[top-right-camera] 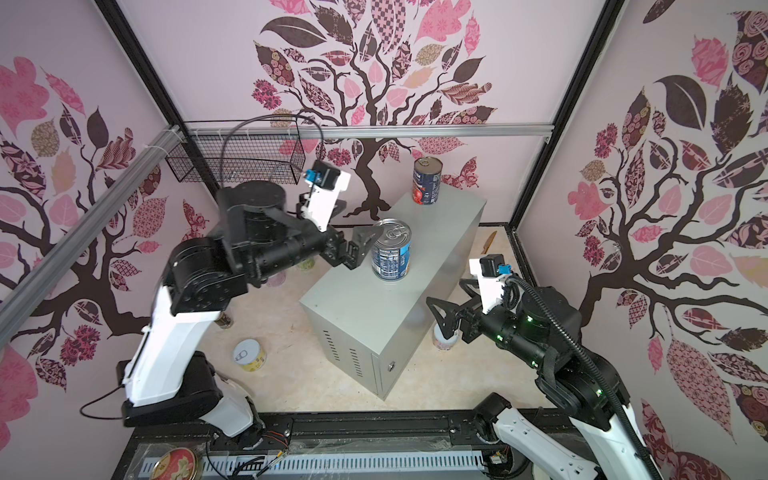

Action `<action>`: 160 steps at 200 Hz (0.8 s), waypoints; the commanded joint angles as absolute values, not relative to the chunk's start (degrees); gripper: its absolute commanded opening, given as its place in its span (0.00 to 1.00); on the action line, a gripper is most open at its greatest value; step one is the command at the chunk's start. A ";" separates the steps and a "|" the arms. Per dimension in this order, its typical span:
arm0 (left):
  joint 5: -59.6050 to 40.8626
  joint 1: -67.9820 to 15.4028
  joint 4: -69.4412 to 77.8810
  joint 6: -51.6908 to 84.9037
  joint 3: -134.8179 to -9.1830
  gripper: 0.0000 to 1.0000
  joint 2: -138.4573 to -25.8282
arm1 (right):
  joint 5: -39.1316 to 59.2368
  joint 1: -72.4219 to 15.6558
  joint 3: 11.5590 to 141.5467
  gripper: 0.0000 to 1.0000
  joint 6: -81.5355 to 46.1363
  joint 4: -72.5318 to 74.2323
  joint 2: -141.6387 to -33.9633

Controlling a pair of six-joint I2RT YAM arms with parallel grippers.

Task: Place and organize the canned foods onto the counter
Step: 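Grasp the soup can with the right gripper while the left opens and withdraws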

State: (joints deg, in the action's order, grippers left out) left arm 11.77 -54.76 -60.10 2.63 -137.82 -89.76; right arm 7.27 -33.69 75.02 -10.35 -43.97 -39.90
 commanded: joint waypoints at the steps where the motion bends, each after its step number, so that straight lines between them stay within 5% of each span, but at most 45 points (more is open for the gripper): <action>1: 13.18 -53.19 -57.42 4.75 -130.27 0.98 -84.10 | 10.13 -33.93 77.96 1.00 -8.75 -44.16 -42.27; 86: 14.60 -44.30 -50.24 12.51 -92.84 0.98 -59.96 | 11.99 -33.95 83.51 1.00 -8.06 -39.87 -51.63; 160: 8.99 -34.54 -47.39 19.14 -76.00 0.98 -47.13 | 14.41 -33.98 87.72 1.00 -7.73 -37.55 -58.47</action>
